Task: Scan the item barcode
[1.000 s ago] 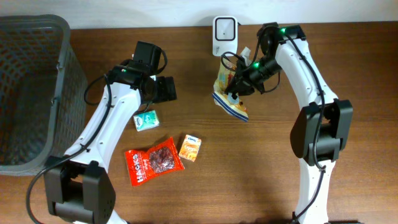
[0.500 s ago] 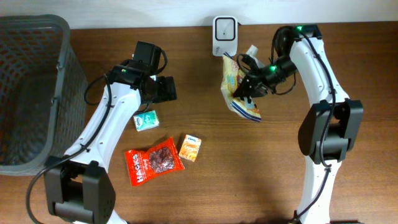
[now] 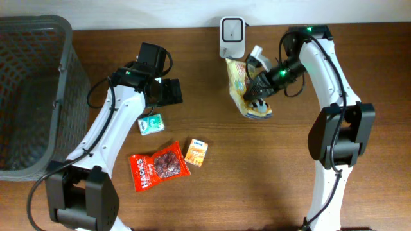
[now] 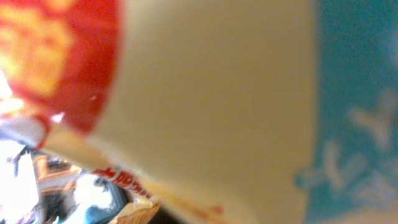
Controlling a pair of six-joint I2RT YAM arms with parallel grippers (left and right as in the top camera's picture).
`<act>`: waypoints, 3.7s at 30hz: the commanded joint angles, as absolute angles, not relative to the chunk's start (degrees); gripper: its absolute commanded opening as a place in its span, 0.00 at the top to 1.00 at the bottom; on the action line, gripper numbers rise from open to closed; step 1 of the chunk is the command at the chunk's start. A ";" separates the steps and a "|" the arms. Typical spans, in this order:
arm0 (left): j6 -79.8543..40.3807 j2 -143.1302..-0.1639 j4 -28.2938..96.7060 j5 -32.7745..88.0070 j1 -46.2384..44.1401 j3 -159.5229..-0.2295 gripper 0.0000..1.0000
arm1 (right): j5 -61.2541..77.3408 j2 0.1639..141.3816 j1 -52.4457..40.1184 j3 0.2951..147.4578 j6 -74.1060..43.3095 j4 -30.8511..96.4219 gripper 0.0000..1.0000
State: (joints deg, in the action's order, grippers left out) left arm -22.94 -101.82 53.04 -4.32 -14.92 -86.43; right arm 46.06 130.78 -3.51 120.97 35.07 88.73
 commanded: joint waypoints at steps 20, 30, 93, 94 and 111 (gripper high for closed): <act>-22.26 -101.38 51.22 -3.90 -14.74 -86.13 0.01 | 5.06 129.91 -15.29 121.84 -15.99 43.75 0.96; -22.26 -101.38 51.24 -3.90 -14.74 -86.13 0.01 | -0.08 131.04 -15.07 121.84 -19.35 31.20 0.96; -22.26 -101.41 51.24 -3.90 -14.74 -86.13 0.01 | -10.96 142.32 -17.65 133.36 -34.68 28.32 0.96; -22.26 -101.38 51.22 -3.90 -14.74 -86.13 0.01 | -10.96 143.17 -17.69 133.36 -33.52 28.29 0.96; -22.26 -101.38 51.22 -3.88 -14.74 -86.13 0.01 | -11.25 143.59 -17.72 136.14 -24.67 26.24 0.96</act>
State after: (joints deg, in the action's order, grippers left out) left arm -22.92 -101.82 51.18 -4.32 -14.92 -86.43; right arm -9.89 145.38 -17.37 132.40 -28.64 26.65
